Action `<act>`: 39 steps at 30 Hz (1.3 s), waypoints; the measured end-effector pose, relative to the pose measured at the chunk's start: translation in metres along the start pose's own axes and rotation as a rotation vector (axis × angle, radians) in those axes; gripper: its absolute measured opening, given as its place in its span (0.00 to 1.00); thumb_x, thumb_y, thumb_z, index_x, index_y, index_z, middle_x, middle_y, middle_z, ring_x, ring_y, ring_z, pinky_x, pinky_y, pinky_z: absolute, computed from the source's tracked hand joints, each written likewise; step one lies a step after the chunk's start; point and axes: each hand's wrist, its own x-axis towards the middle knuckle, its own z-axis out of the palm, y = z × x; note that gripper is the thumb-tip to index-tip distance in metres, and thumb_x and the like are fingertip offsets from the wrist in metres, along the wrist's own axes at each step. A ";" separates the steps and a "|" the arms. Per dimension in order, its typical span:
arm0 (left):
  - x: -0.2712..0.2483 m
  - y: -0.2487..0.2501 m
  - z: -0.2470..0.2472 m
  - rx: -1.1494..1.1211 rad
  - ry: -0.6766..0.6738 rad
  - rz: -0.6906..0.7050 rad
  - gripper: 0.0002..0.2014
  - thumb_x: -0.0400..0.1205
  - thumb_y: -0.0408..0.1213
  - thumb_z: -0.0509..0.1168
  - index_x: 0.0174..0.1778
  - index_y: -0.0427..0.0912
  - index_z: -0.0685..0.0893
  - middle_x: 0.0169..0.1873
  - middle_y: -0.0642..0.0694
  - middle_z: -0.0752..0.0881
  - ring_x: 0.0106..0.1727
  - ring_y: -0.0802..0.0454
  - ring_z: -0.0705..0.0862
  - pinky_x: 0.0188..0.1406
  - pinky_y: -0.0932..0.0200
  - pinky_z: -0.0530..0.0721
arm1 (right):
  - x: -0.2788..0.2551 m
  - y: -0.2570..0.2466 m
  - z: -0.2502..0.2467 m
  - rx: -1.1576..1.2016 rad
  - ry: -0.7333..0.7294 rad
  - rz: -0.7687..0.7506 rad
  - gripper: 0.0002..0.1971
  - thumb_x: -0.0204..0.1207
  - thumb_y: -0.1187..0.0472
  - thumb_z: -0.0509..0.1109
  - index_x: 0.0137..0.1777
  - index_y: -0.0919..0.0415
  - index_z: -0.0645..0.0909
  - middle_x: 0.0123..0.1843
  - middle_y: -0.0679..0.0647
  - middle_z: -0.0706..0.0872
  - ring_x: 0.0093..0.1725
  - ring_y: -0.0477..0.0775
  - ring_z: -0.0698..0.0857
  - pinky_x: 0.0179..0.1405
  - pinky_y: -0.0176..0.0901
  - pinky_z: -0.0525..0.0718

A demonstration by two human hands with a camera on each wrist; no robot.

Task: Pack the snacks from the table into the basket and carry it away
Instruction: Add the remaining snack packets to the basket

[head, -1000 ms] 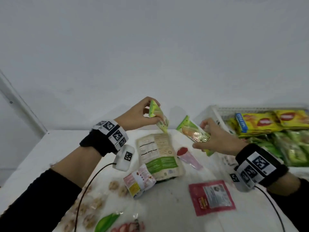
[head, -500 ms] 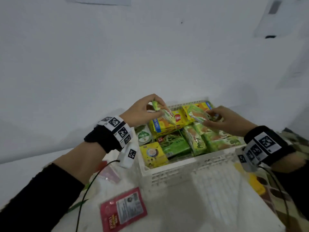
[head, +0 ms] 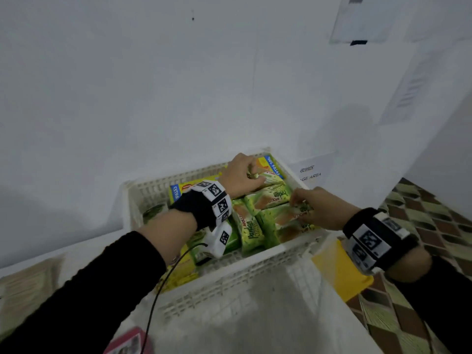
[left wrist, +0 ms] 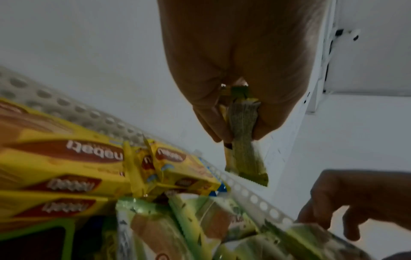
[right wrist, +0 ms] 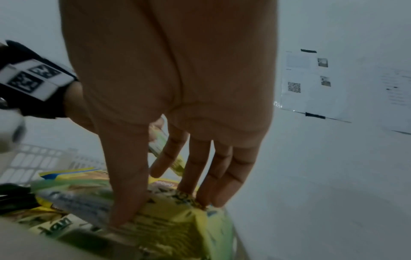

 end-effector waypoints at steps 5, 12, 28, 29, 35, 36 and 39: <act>0.013 -0.021 0.036 0.071 -0.078 -0.012 0.18 0.76 0.38 0.72 0.33 0.49 0.67 0.40 0.51 0.70 0.44 0.52 0.70 0.40 0.64 0.67 | 0.015 0.000 0.006 -0.013 0.004 -0.022 0.10 0.77 0.57 0.72 0.56 0.51 0.79 0.53 0.52 0.82 0.53 0.48 0.68 0.50 0.42 0.72; 0.007 -0.032 0.042 0.203 -0.237 0.004 0.23 0.74 0.65 0.57 0.52 0.50 0.79 0.58 0.52 0.77 0.65 0.52 0.72 0.64 0.51 0.67 | 0.022 0.006 0.023 0.064 0.039 -0.065 0.09 0.75 0.63 0.72 0.55 0.54 0.85 0.64 0.54 0.78 0.66 0.56 0.76 0.64 0.44 0.74; 0.002 -0.023 0.030 0.221 -0.326 0.138 0.18 0.86 0.38 0.61 0.72 0.45 0.79 0.72 0.43 0.75 0.73 0.49 0.72 0.75 0.52 0.69 | 0.012 -0.002 0.024 0.067 0.100 -0.009 0.14 0.78 0.68 0.64 0.57 0.53 0.86 0.58 0.53 0.78 0.56 0.56 0.80 0.51 0.42 0.75; -0.001 -0.018 0.022 0.193 -0.301 0.137 0.17 0.86 0.38 0.61 0.71 0.45 0.80 0.71 0.43 0.76 0.72 0.49 0.73 0.73 0.55 0.69 | 0.009 -0.006 0.022 0.067 0.132 -0.006 0.14 0.78 0.67 0.64 0.57 0.52 0.85 0.57 0.51 0.78 0.56 0.55 0.80 0.49 0.43 0.75; -0.057 0.008 -0.057 -0.011 -0.103 0.042 0.10 0.85 0.36 0.62 0.55 0.46 0.88 0.51 0.53 0.85 0.53 0.58 0.83 0.55 0.61 0.83 | 0.006 -0.068 0.018 0.219 0.298 -0.251 0.07 0.77 0.63 0.69 0.49 0.50 0.86 0.45 0.40 0.79 0.45 0.47 0.83 0.44 0.40 0.75; -0.071 0.007 -0.072 -0.012 -0.058 0.017 0.09 0.85 0.36 0.62 0.54 0.46 0.88 0.52 0.52 0.86 0.52 0.58 0.84 0.52 0.63 0.84 | 0.009 -0.084 0.019 0.228 0.271 -0.300 0.07 0.77 0.62 0.69 0.50 0.49 0.85 0.46 0.40 0.80 0.45 0.46 0.83 0.43 0.39 0.76; -0.125 -0.008 -0.118 -0.024 0.085 -0.117 0.09 0.85 0.36 0.62 0.53 0.46 0.88 0.50 0.52 0.88 0.48 0.57 0.85 0.38 0.72 0.81 | 0.014 -0.142 0.022 0.245 0.179 -0.461 0.07 0.79 0.60 0.68 0.51 0.48 0.85 0.48 0.41 0.82 0.42 0.38 0.82 0.39 0.25 0.73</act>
